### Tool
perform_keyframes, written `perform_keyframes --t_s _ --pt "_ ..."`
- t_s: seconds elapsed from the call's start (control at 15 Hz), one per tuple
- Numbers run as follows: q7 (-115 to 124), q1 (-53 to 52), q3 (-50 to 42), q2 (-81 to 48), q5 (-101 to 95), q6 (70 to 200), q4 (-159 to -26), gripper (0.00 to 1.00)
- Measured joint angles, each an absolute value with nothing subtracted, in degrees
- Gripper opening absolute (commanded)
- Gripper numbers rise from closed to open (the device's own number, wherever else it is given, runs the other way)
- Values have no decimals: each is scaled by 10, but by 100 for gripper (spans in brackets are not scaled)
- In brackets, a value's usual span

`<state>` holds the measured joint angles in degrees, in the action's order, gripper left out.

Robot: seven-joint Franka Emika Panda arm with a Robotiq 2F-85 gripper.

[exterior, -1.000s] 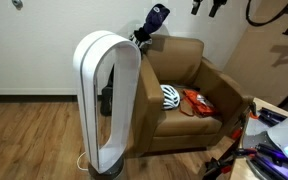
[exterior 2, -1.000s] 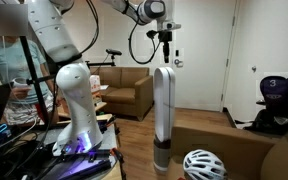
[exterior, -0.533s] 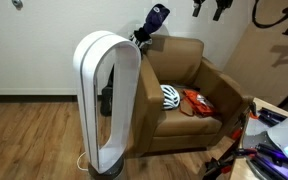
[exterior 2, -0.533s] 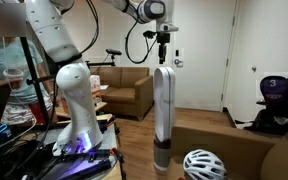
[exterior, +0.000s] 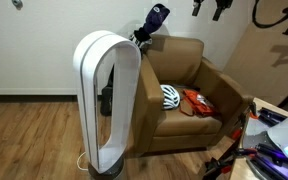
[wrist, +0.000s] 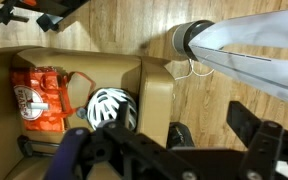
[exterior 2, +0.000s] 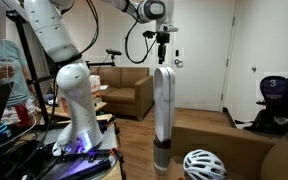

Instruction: Put the helmet on the right armrest

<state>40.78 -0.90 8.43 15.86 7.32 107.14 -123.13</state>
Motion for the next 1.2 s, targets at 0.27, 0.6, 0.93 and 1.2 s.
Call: perform_keyframes --t_s 0.27,0.6,0.93,1.2 --pt "408 -9 84 159 58 1071 -1231 100" --pt "405 -9 84 159 39 1043 -1231 100" --pt "374 -10 84 159 31 984 -1230 100" --pt "336 -10 84 159 30 976 -1230 100"
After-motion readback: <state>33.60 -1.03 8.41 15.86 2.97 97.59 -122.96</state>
